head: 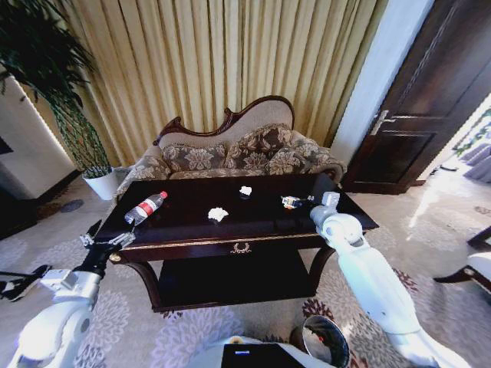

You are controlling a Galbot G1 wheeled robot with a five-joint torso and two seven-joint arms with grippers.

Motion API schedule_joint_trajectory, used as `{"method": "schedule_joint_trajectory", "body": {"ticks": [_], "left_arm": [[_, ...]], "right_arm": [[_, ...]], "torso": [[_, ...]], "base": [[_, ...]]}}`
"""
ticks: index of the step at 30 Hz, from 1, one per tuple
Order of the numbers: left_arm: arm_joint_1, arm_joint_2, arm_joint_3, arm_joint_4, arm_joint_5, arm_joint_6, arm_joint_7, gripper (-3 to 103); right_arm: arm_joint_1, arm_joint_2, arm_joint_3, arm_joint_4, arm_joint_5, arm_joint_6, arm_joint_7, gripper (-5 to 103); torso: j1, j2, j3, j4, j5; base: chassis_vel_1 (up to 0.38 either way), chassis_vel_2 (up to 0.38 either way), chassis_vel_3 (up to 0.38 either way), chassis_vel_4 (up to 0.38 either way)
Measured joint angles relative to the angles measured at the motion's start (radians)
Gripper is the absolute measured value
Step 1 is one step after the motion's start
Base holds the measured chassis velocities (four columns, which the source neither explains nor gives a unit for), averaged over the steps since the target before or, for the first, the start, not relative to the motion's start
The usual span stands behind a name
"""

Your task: Move to the front of the table and place the trash on the table into the trash bin.

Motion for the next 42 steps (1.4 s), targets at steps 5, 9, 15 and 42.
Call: {"method": "schedule_joint_trajectory", "body": {"ticks": [5,9,15,42], "left_arm": [[0.0,-0.001,0.002,0.008,-0.002,-0.006,0.0,100],[0.001,-0.001,0.003,0.012,-0.003,-0.01,0.001,100],[0.007,-0.004,0.004,0.008,-0.002,-0.013,0.002,100],[0.025,-0.003,0.004,-0.012,0.003,-0.036,0.006,100]], "right_arm": [[-0.032,-0.017,0.036,-0.016,-0.029,0.016,0.0,100],[-0.055,-0.023,0.05,0.002,-0.029,0.015,0.0,100],[-0.077,-0.013,0.052,0.031,-0.022,0.014,0.0,100],[-0.076,0.024,0.027,0.018,-0.038,0.029,0.0,100]], "torso": [[0.0,0.0,0.0,-0.0003,-0.0001],[0.0,0.0,0.0,0.0001,-0.0001],[0.0,0.0,0.0,0.0002,0.0],[0.0,0.0,0.0,0.0001,-0.0001]], "base": [[0.0,0.0,0.0,0.0],[0.0,0.0,0.0,0.0],[0.0,0.0,0.0,0.0],[0.0,0.0,0.0,0.0]]}}
